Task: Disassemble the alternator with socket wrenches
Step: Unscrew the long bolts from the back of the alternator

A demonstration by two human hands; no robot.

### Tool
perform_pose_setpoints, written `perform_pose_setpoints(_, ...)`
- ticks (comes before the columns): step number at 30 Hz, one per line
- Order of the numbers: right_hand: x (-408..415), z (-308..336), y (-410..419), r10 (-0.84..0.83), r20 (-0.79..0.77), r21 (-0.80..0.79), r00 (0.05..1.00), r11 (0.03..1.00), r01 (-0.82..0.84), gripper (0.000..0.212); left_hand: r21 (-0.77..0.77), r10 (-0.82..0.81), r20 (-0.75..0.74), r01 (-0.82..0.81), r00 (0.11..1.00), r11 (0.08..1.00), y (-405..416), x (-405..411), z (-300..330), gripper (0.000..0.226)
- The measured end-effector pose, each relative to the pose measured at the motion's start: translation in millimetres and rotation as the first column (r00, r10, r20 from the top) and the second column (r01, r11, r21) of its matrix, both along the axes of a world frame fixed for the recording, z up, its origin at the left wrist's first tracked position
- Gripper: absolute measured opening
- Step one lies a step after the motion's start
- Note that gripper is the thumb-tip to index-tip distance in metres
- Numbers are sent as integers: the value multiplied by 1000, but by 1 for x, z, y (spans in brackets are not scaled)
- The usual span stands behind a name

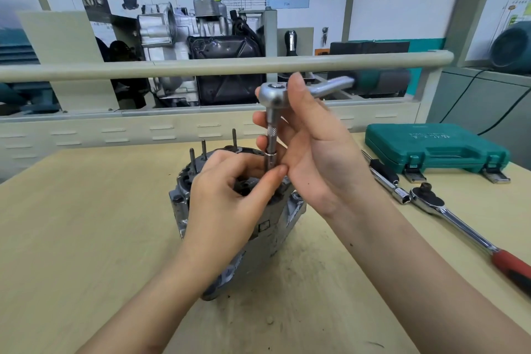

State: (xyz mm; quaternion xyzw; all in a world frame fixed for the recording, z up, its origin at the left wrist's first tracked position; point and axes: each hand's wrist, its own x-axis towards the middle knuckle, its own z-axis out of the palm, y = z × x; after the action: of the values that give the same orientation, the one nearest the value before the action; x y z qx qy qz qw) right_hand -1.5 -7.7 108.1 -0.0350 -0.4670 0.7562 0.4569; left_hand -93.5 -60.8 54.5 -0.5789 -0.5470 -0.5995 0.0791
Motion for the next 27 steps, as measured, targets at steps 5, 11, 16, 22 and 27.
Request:
perform_pose_setpoints(5, 0, 0, 5, 46, 42, 32, 998, 998, -47, 35, -67, -82, -70, 78, 994, 995, -2, -1, 2, 5)
perform_pose_setpoints(11, -1, 0, 4, 34, 13, 32, 999, 999, -35, 41, -41, -47, -48, 45, 998, 998, -2, -1, 2, 12)
perform_pose_setpoints(16, 3, -1, 5, -26, -38, 41, 999, 999, 27, 26, -19, 6, -13, -7, 1000, 1000, 0, 2, 0, 11)
perform_pose_setpoints(22, 0, -1, 4, 31, 42, 42, 999, 999, -33, 46, -19, -9, -9, 9, 1000, 1000, -1, 1, 1, 14)
perform_pose_setpoints(27, 0, 1, 5, 68, 46, 21, 997, 997, -69, 37, -41, -44, -42, 42, 998, 998, -2, 0, 1, 17)
